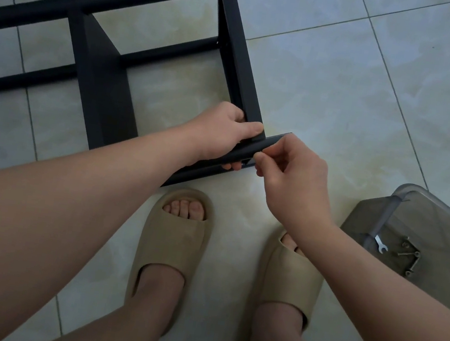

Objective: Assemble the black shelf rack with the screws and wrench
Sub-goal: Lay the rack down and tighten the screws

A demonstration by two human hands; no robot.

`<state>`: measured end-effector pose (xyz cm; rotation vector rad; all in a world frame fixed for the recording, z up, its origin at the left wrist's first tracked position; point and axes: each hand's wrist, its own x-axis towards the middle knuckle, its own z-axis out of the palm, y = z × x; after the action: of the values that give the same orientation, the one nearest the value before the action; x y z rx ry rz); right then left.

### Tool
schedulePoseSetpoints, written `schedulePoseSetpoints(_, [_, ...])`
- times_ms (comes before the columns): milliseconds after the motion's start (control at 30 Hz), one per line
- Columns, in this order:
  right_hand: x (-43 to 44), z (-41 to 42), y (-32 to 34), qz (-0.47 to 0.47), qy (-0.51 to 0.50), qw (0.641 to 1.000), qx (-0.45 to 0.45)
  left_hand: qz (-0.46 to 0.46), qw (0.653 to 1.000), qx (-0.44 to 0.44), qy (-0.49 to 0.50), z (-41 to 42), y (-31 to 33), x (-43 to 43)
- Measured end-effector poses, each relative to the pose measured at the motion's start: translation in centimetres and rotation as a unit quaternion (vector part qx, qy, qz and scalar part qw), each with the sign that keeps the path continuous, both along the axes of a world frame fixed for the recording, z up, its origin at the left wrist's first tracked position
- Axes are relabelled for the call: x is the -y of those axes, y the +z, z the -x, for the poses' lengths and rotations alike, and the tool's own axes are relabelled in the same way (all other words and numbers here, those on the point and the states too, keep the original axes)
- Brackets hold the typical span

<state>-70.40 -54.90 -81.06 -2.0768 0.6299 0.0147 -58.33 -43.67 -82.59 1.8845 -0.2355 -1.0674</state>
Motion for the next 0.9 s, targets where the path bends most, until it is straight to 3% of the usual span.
schedulePoseSetpoints(200, [0.4, -0.4, 0.4, 0.078, 0.066, 0.995, -0.017, -0.002, 1.000, 0.008, 0.010, 0.1, -0.2, -0.1])
schedulePoseSetpoints(367, [-0.2, -0.4, 0.2, -0.156, -0.095, 0.982, -0.044, -0.003, 1.000, 0.007, 0.014, 0.2, -0.2, -0.2])
schedulePoseSetpoints(433, [-0.4, -0.3, 0.2, -0.186, -0.119, 0.975, -0.032, 0.000, 1.000, 0.005, 0.017, 0.1, -0.2, -0.2])
schedulePoseSetpoints(567, [0.3, -0.3, 0.2, 0.041, 0.045, 0.998, -0.014, 0.004, 1.000, 0.004, 0.017, 0.1, -0.3, -0.2])
schedulePoseSetpoints(667, [0.4, -0.6, 0.3, 0.085, 0.076, 0.993, -0.023, 0.003, 1.000, 0.002, 0.017, 0.1, -0.4, -0.2])
schedulePoseSetpoints(800, [0.4, -0.5, 0.4, -0.104, -0.037, 0.993, -0.042, 0.001, 1.000, 0.002, 0.013, 0.2, -0.1, -0.1])
schedulePoseSetpoints(900, [0.8, -0.3, 0.3, -0.088, -0.011, 0.995, -0.036, -0.001, 1.000, -0.012, 0.011, 0.3, 0.1, -0.1])
